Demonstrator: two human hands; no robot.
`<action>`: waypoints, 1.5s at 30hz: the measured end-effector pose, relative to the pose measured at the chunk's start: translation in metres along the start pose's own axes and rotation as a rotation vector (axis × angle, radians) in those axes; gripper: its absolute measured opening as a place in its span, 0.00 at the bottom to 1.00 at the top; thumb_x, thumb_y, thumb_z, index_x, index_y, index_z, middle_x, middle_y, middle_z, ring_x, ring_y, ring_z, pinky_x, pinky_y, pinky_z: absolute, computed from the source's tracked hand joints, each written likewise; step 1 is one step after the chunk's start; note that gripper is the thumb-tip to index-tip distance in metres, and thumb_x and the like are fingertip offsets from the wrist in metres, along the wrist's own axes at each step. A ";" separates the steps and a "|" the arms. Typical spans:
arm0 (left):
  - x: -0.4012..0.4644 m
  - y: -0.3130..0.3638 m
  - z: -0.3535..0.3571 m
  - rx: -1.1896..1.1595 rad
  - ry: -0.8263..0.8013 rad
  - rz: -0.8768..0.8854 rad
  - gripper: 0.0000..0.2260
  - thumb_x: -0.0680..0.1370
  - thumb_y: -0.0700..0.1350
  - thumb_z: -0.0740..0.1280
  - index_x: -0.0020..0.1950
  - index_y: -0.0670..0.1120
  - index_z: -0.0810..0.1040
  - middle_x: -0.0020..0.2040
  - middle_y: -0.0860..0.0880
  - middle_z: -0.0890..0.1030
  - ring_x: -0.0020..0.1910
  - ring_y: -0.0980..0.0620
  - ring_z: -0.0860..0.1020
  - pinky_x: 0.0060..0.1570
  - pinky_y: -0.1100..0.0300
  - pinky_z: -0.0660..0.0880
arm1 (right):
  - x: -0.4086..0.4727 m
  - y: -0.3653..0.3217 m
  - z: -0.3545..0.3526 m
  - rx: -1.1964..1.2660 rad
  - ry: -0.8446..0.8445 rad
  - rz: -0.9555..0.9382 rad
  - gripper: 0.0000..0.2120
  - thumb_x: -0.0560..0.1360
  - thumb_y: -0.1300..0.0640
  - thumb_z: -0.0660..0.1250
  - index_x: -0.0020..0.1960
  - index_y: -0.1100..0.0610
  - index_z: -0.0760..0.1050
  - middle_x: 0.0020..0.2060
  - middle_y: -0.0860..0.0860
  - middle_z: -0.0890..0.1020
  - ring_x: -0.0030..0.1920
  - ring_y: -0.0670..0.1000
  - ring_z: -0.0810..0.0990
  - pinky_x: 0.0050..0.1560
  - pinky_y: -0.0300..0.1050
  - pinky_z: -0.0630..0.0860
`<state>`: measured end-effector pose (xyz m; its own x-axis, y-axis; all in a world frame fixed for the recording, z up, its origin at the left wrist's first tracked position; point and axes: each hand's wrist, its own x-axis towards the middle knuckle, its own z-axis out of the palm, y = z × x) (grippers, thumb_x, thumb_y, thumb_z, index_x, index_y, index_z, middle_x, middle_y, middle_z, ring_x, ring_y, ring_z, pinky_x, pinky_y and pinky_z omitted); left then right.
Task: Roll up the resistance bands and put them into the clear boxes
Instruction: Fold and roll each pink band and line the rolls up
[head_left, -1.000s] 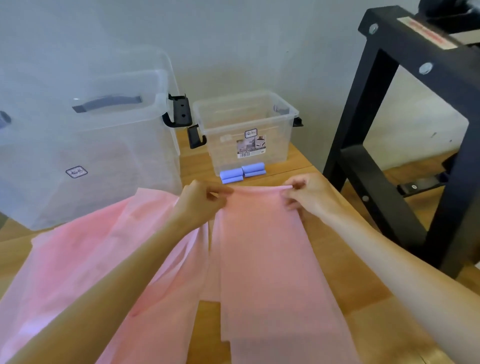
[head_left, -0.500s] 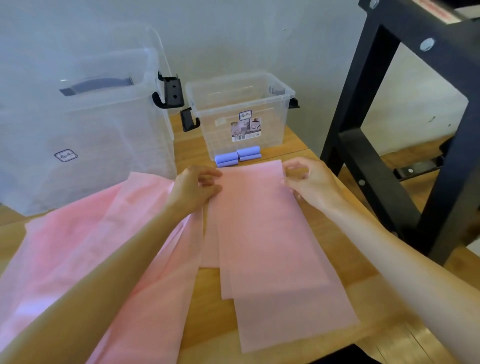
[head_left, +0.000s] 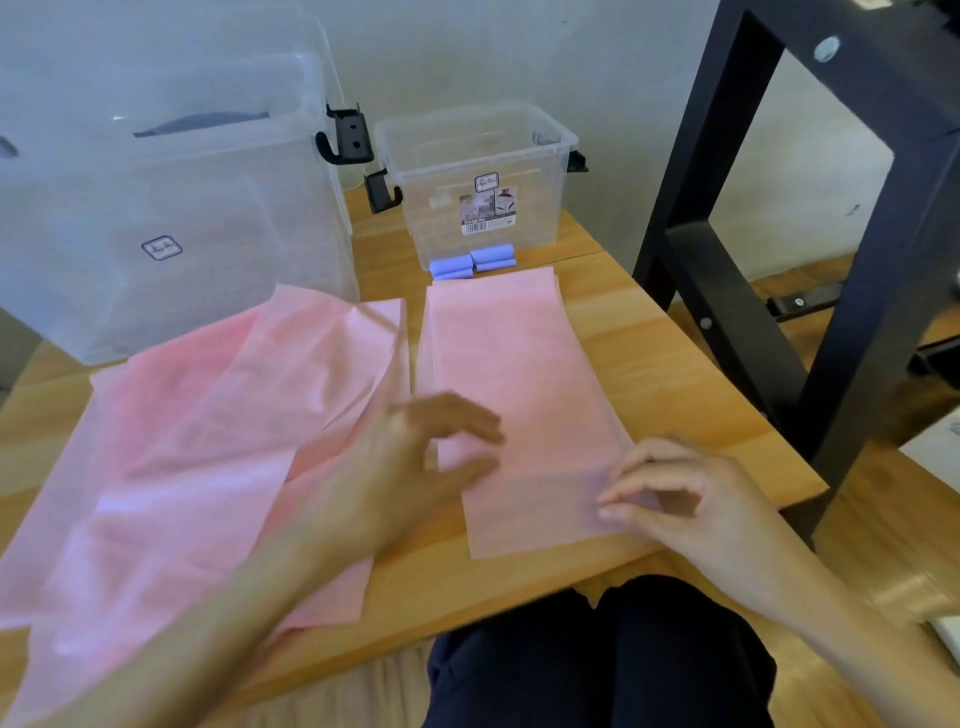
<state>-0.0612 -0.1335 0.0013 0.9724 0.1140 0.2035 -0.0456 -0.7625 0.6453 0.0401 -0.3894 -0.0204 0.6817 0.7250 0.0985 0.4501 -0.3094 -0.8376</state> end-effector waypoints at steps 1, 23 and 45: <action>-0.021 0.005 0.008 -0.023 -0.018 0.001 0.10 0.72 0.50 0.75 0.53 0.54 0.84 0.56 0.63 0.81 0.56 0.68 0.77 0.54 0.76 0.70 | -0.007 0.004 0.001 -0.033 0.002 -0.014 0.08 0.67 0.45 0.73 0.44 0.46 0.85 0.46 0.43 0.81 0.54 0.48 0.76 0.54 0.34 0.70; -0.070 0.013 0.045 0.020 0.135 -0.143 0.06 0.74 0.58 0.67 0.46 0.58 0.76 0.47 0.62 0.77 0.50 0.59 0.76 0.46 0.65 0.73 | -0.019 0.017 0.020 -0.194 0.044 -0.104 0.14 0.70 0.40 0.68 0.49 0.47 0.83 0.48 0.42 0.77 0.56 0.47 0.73 0.58 0.36 0.68; -0.070 0.012 0.031 -0.004 0.092 -0.157 0.07 0.78 0.49 0.67 0.45 0.61 0.80 0.46 0.64 0.79 0.49 0.62 0.77 0.46 0.73 0.69 | -0.014 0.012 0.025 -0.185 0.089 -0.134 0.10 0.75 0.46 0.67 0.43 0.52 0.81 0.43 0.42 0.77 0.52 0.48 0.74 0.54 0.44 0.69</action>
<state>-0.1227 -0.1703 -0.0280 0.9427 0.2892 0.1666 0.1037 -0.7282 0.6774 0.0209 -0.3880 -0.0451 0.6535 0.7124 0.2557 0.6323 -0.3281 -0.7018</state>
